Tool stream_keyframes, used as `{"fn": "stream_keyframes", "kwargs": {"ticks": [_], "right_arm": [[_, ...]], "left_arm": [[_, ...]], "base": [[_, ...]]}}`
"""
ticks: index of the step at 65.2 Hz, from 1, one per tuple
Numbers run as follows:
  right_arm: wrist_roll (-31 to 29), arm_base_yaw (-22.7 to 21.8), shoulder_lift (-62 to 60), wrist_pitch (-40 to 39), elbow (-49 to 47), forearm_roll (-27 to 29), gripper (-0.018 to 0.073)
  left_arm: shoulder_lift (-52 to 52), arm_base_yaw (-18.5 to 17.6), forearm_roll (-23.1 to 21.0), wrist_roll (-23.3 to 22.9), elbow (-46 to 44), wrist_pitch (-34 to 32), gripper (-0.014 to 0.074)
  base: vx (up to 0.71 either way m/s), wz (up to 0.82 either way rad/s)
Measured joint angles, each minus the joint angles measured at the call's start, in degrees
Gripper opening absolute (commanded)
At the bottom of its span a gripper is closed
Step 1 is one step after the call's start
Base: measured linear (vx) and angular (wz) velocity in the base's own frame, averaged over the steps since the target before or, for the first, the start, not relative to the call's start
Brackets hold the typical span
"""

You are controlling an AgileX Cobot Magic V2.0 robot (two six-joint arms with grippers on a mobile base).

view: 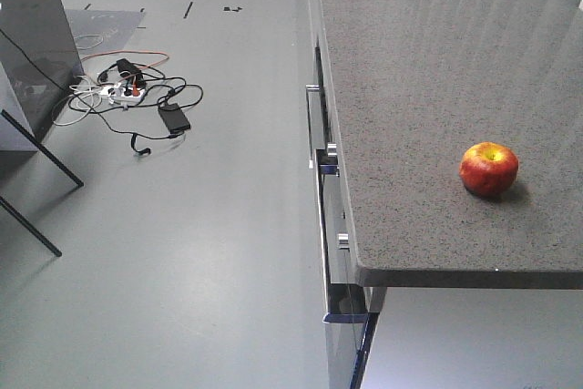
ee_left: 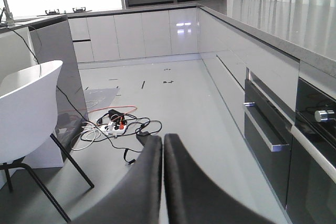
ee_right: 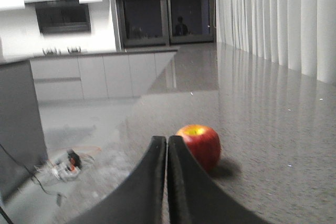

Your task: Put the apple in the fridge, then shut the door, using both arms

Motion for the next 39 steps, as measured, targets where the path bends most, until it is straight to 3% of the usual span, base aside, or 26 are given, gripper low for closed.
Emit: {"fn": "stream_keyframes", "kwargs": {"ticks": [10, 21, 30, 39], "right_arm": [[6.62, 0.00, 0.00, -3.84, -0.24, 5.63, -0.0003], [8.53, 0.00, 1.29, 5.28, -11.13, 4.28, 0.0000], [5.39, 0.00, 8.24, 19.59, -24.81, 1.88, 0.0048], [-1.75, 0.00, 17.57, 28.07, -35.02, 1.37, 0.0232]], "left_arm": [[0.00, 0.00, 0.00, 0.00, 0.00, 0.00, -0.0007], [0.00, 0.00, 0.00, 0.00, 0.00, 0.00, -0.0007], [0.00, 0.00, 0.00, 0.00, 0.00, 0.00, -0.0007], [0.00, 0.00, 0.00, 0.00, 0.00, 0.00, -0.0007]], "base": [[0.00, 0.00], [0.00, 0.00], [0.00, 0.00], [0.00, 0.00]]}}
